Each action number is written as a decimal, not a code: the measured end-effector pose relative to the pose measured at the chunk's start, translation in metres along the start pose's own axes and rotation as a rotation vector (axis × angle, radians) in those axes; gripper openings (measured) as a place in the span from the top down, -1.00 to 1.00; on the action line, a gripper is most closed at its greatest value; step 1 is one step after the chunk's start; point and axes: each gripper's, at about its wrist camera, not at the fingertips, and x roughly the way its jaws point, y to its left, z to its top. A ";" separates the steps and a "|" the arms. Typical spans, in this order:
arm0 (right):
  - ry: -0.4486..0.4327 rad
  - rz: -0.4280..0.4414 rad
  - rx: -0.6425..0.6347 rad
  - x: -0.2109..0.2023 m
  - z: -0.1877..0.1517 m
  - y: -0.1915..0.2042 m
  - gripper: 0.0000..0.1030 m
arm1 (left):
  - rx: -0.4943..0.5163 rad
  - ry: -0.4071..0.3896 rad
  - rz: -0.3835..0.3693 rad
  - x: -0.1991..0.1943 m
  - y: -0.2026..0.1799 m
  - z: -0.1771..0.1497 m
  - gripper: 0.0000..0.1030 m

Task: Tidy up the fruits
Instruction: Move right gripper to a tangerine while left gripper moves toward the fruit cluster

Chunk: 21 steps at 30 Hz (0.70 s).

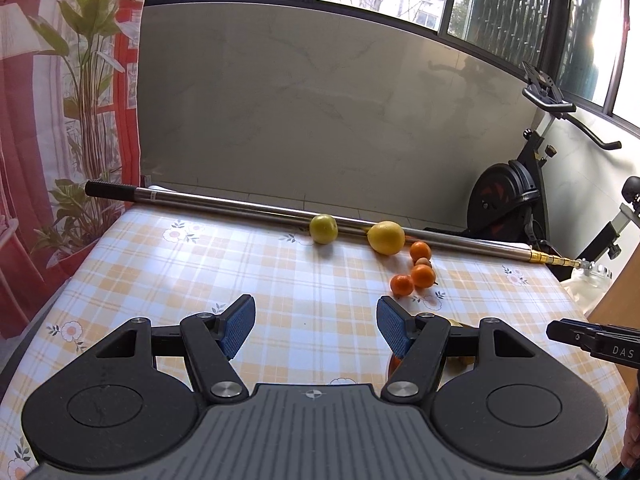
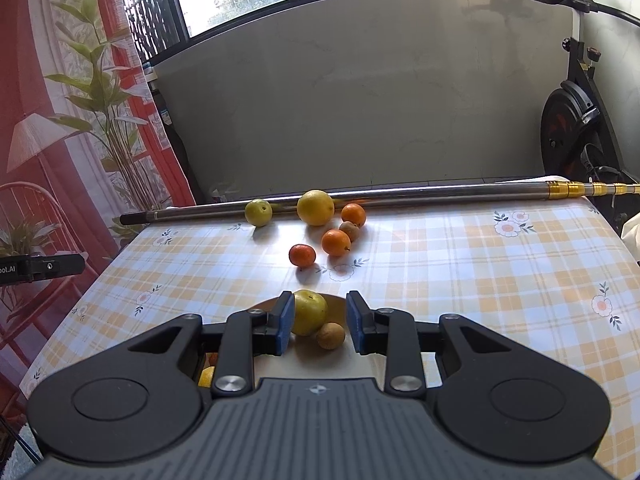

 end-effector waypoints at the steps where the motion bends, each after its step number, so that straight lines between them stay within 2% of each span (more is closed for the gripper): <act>1: 0.002 0.001 -0.001 0.002 0.001 0.000 0.39 | 0.003 0.001 0.002 0.003 0.000 0.001 -0.35; 21: 0.067 0.002 -0.035 0.082 0.031 -0.027 0.39 | 0.063 0.038 -0.008 0.075 -0.013 0.024 -0.35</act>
